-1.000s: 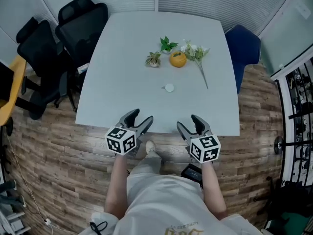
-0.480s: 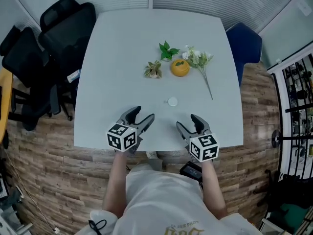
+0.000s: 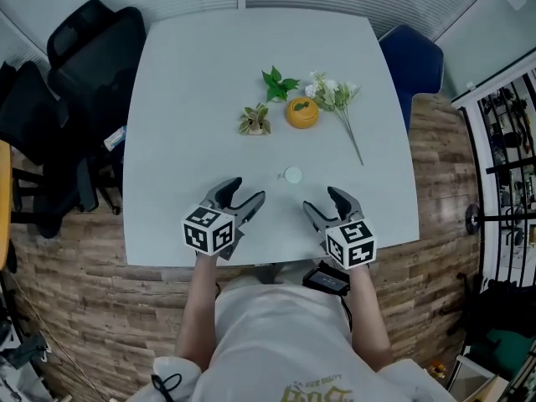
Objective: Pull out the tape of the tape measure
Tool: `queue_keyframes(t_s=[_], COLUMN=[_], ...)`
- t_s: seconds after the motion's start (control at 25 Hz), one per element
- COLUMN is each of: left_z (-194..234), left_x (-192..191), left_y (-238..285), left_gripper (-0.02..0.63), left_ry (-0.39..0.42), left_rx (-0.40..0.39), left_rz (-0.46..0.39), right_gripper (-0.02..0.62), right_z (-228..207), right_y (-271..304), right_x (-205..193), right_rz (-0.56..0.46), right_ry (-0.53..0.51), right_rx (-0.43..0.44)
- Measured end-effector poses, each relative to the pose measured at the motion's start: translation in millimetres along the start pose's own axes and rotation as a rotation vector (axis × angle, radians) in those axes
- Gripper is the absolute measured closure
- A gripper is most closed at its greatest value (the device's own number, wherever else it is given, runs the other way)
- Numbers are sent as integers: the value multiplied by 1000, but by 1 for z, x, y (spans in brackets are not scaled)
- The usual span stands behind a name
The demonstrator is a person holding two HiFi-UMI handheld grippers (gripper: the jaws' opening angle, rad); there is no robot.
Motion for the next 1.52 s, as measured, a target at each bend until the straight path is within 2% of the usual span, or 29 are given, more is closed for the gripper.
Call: queue_keyframes(t_s=[0.6, 0.96, 1.52], left_z=[-1, 10, 34], left_x=[1, -6, -17], left_y=[18, 40, 71], left_gripper=[322, 322, 322], left_ry=[18, 32, -21], left_rx=[-28, -45, -59], left_rz=[56, 139, 208], right_gripper=[301, 301, 301], right_z=[-8, -20, -30], right_y=[18, 38, 89], right_x=[2, -7, -18], right_rz=[2, 67, 173], right_ry=[-25, -92, -179], right_rx=[48, 72, 131])
Point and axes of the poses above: the fingertips, and each gripper's own axes: y forward along the fingers, z to its left, x out of its top, the point moved 6 cm from there along -y, backward along the fingers, and after that the axes turned 2 degrees about -x, right-handed, at the moved point
